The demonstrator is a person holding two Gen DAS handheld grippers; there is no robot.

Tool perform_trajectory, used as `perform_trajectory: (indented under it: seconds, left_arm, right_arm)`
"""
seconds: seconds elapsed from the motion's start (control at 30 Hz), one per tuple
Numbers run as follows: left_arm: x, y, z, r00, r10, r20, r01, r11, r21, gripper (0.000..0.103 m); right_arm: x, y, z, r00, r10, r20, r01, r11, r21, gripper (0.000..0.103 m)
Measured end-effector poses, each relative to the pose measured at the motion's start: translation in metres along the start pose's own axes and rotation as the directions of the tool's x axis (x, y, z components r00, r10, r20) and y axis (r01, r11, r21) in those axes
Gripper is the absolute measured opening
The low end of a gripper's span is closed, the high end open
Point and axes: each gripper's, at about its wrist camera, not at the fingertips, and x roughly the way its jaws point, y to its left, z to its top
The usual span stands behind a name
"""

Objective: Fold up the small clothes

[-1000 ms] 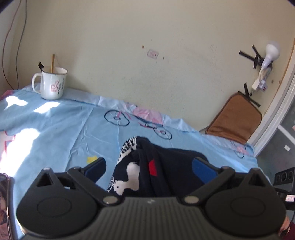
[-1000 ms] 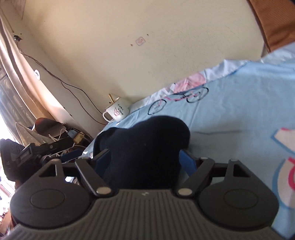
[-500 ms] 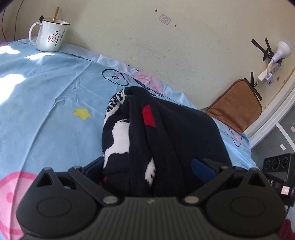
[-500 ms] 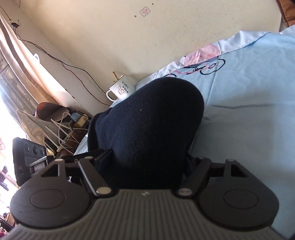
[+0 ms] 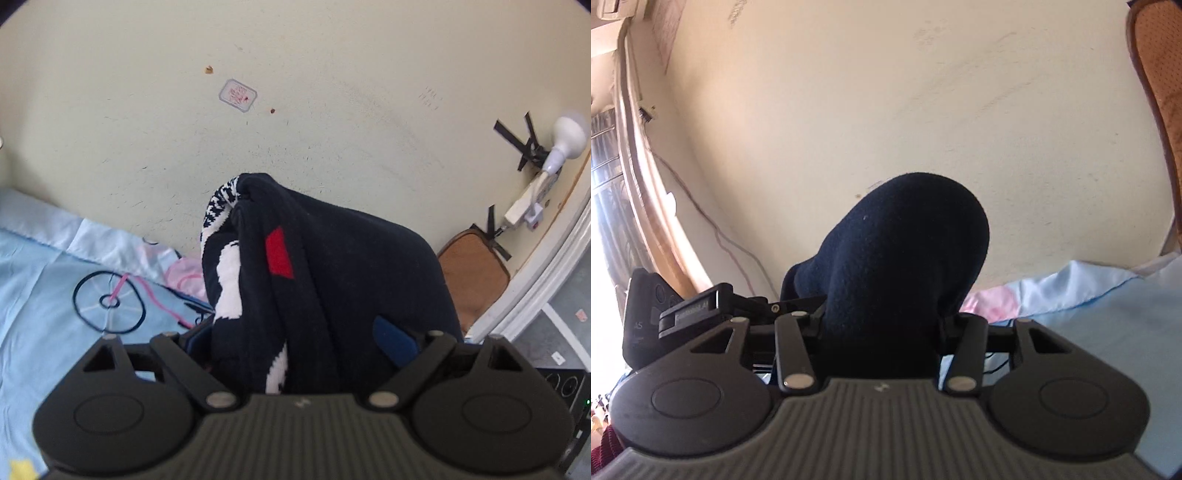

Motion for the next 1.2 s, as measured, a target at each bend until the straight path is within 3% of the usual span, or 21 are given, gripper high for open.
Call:
perform_trajectory:
  seconds: [0.1,0.13,0.2,0.27,0.4,0.57,0.73,0.87,1.2]
  left_arm:
    - [0.059,0.002,0.001,0.994,0.048,-0.099,-0.05,0.999,-0.019,0.08]
    - [0.075,0.004,-0.005,0.989,0.066,-0.134,-0.071,0.997,-0.035,0.079]
    - [0.089,0.003,-0.018,0.985,0.117,-0.129,-0.12,0.993,-0.018,0.084]
    - [0.089,0.003,-0.027,0.986,0.12,-0.112,-0.124,0.992,-0.027,0.089]
    - [0.069,0.004,-0.027,0.982,0.138,-0.131,-0.146,0.987,-0.059,0.087]
    - [0.012,-0.011,-0.035,0.982,0.183,-0.056,-0.184,0.983,-0.009,0.087]
    - [-0.03,-0.042,-0.077,0.967,0.252,-0.028,-0.247,0.963,0.108,0.087]
    - [-0.057,-0.061,-0.114,0.963,0.268,-0.024,-0.259,0.948,0.186,0.088]
    - [-0.09,-0.086,-0.177,0.948,0.318,-0.029,-0.302,0.922,0.241,0.09]
  right_arm:
    - [0.02,-0.049,0.003,0.995,-0.097,-0.028,0.099,0.991,0.09,0.053]
    - [0.026,-0.065,0.001,0.985,-0.161,-0.057,0.167,0.979,0.119,0.053]
    - [0.03,-0.089,-0.004,0.951,-0.281,-0.133,0.304,0.93,0.207,0.062]
    - [0.025,-0.102,-0.002,0.959,-0.25,-0.137,0.28,0.917,0.285,0.065]
    - [0.015,-0.083,0.0,0.938,-0.336,-0.087,0.346,0.924,0.164,0.07]
    - [-0.024,-0.058,-0.003,0.933,-0.359,-0.04,0.361,0.922,0.139,0.073]
    - [-0.058,-0.021,-0.032,0.927,-0.37,-0.071,0.374,0.925,0.065,0.074]
    - [-0.092,0.013,-0.06,0.925,-0.37,-0.083,0.37,0.929,-0.016,0.081]
    - [-0.161,0.042,-0.114,0.902,-0.42,-0.102,0.417,0.907,-0.055,0.085]
